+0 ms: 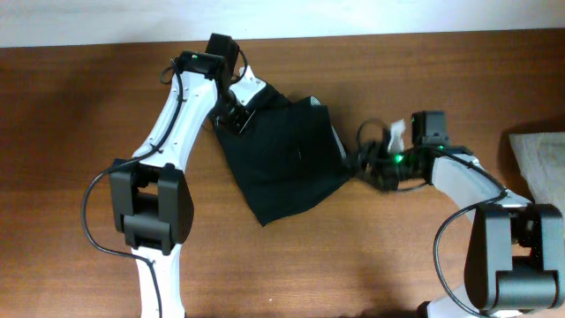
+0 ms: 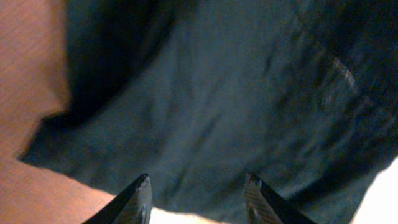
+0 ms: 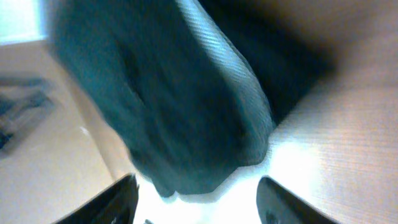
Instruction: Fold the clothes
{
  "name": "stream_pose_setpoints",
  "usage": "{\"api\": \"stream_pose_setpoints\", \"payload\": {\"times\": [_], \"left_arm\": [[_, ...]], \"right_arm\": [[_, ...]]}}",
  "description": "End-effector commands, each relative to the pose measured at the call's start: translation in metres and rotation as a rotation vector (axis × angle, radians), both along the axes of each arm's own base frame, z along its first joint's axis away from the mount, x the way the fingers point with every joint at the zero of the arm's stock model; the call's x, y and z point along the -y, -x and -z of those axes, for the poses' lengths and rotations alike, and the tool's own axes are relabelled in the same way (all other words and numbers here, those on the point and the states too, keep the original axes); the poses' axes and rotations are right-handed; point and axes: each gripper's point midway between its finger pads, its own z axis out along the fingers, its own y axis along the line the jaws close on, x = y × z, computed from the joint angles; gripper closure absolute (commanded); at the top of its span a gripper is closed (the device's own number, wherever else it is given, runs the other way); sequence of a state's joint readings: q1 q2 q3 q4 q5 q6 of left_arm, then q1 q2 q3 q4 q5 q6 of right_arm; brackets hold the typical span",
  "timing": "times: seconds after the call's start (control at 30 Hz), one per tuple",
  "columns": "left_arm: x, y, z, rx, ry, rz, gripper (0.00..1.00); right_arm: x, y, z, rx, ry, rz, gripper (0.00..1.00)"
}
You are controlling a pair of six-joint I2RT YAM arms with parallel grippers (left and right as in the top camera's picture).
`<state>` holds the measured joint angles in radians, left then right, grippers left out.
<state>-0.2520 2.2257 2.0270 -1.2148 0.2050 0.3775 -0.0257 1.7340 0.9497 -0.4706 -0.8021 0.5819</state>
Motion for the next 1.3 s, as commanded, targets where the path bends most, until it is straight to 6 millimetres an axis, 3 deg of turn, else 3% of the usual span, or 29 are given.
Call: {"api": "stream_pose_setpoints", "payload": {"times": [0.0,0.03,0.1,0.17,0.27,0.33,0.43,0.47,0.53,0.6,0.63,0.7,0.8,0.87,0.93,0.97,1.07,1.1,1.17,1.2,1.27], "left_arm": [[0.002,-0.019,-0.02,0.109,0.019,0.033,0.47],[0.002,-0.021,-0.02,0.122,0.019,0.048,0.45],[0.002,-0.021,-0.018,0.121,0.016,0.061,0.45],[0.001,-0.016,-0.009,0.095,0.01,0.061,0.45],[0.0,-0.005,0.008,0.049,0.001,0.064,0.45],[-0.001,-0.002,0.013,0.039,-0.002,0.064,0.45],[-0.001,-0.001,0.013,0.034,-0.002,0.064,0.45],[-0.002,0.0,0.013,0.027,-0.004,0.064,0.45],[-0.002,0.003,0.014,0.017,-0.005,0.064,0.45],[0.008,0.006,0.012,0.008,0.035,0.077,0.45],[0.011,0.009,0.015,0.003,0.032,0.087,0.45],[0.014,0.016,0.024,-0.019,0.028,0.096,0.45],[0.015,0.025,0.049,-0.04,0.023,0.102,0.45],[0.015,0.033,0.063,-0.062,0.018,0.108,0.45],[0.022,0.039,0.066,-0.071,0.015,0.126,0.45],[0.024,0.04,0.066,-0.071,0.015,0.132,0.45],[0.029,0.043,0.066,-0.075,0.013,0.145,0.45],[0.029,0.044,0.066,-0.079,0.01,0.145,0.45],[0.011,0.039,0.067,-0.073,-0.074,0.078,0.42],[0.007,0.034,0.056,-0.074,-0.066,0.04,0.43],[0.0,0.016,0.004,-0.025,-0.04,-0.012,0.47]], "right_arm": [[-0.018,0.049,0.03,-0.223,0.158,-0.028,0.29],[-0.031,0.058,0.04,-0.272,0.187,-0.006,0.26],[-0.066,0.056,0.052,-0.25,0.172,0.004,0.22],[-0.08,0.057,0.068,-0.269,0.225,0.048,0.04],[-0.107,0.047,0.08,-0.216,0.18,0.029,0.05],[-0.119,0.018,0.085,-0.087,0.136,0.03,0.18],[-0.123,-0.013,0.068,0.106,0.114,0.012,0.53],[-0.115,-0.017,0.069,0.129,0.128,0.004,0.69],[-0.091,-0.028,0.067,0.117,0.118,0.043,0.74],[-0.052,-0.046,0.055,0.135,0.044,0.085,0.82],[-0.042,-0.047,0.05,0.145,0.001,0.073,0.66],[-0.037,-0.034,0.05,0.076,-0.051,0.054,0.52],[-0.04,-0.006,0.073,-0.063,0.036,0.047,0.31],[-0.05,-0.016,0.077,0.018,0.122,0.043,0.21],[-0.064,-0.039,0.07,0.173,0.189,0.052,0.22],[-0.066,-0.045,0.067,0.21,0.199,0.058,0.27],[-0.062,-0.053,0.06,0.242,0.161,0.06,0.85],[-0.063,-0.052,0.052,0.254,0.12,0.033,0.96],[-0.048,-0.057,0.02,0.33,0.098,0.016,0.96],[-0.036,-0.06,-0.014,0.416,0.119,0.016,0.96],[-0.018,-0.052,-0.104,0.595,0.125,0.064,0.96]]}}
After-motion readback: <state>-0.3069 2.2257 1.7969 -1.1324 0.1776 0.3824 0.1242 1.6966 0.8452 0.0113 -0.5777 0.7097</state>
